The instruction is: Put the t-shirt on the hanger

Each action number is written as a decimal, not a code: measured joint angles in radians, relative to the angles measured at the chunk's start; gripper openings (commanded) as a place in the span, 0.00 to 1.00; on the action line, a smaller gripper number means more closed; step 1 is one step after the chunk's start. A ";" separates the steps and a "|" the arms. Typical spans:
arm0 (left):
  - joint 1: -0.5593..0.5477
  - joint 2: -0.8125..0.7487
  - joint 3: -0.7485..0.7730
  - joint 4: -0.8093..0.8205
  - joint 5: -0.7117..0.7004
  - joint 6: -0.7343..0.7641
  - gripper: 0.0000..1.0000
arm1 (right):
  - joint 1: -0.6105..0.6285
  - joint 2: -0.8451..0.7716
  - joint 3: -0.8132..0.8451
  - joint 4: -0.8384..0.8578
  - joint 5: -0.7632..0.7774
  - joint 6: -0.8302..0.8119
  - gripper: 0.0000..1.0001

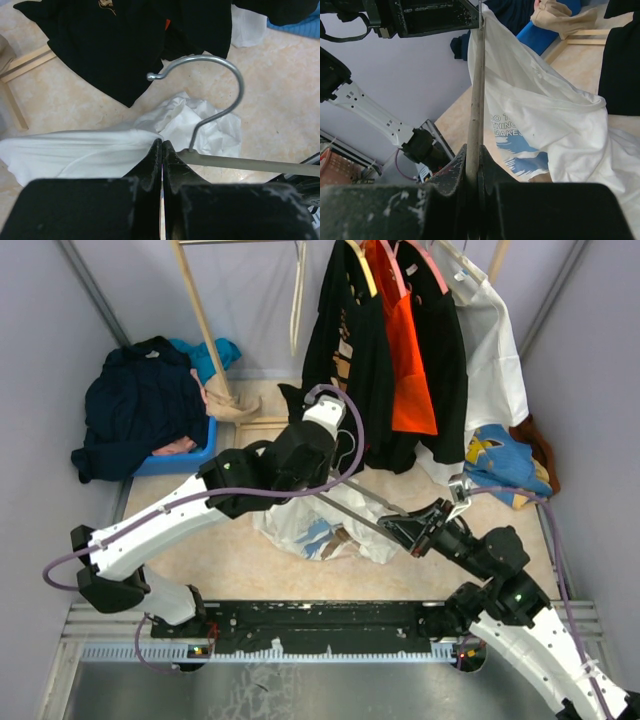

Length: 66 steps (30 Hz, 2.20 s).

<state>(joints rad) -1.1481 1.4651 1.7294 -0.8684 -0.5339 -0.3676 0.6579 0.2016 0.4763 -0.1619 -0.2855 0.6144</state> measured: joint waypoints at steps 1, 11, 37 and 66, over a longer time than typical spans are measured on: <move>-0.006 0.005 0.000 0.000 -0.005 0.004 0.00 | 0.000 0.000 -0.012 0.014 -0.002 0.003 0.00; -0.056 0.038 0.008 -0.033 -0.053 0.036 0.00 | 0.000 0.001 -0.092 0.098 -0.024 0.037 0.00; -0.130 -0.032 0.131 0.000 0.171 0.044 0.14 | 0.000 -0.143 -0.241 0.392 -0.036 0.182 0.00; -0.135 -0.437 0.058 -0.271 -0.282 -0.328 0.50 | 0.000 -0.182 -0.212 0.400 -0.024 0.197 0.00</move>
<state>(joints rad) -1.2831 1.0283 1.7874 -1.1397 -0.8158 -0.6960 0.6579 0.0193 0.2642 0.2379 -0.3096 0.8116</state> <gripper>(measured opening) 0.476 0.057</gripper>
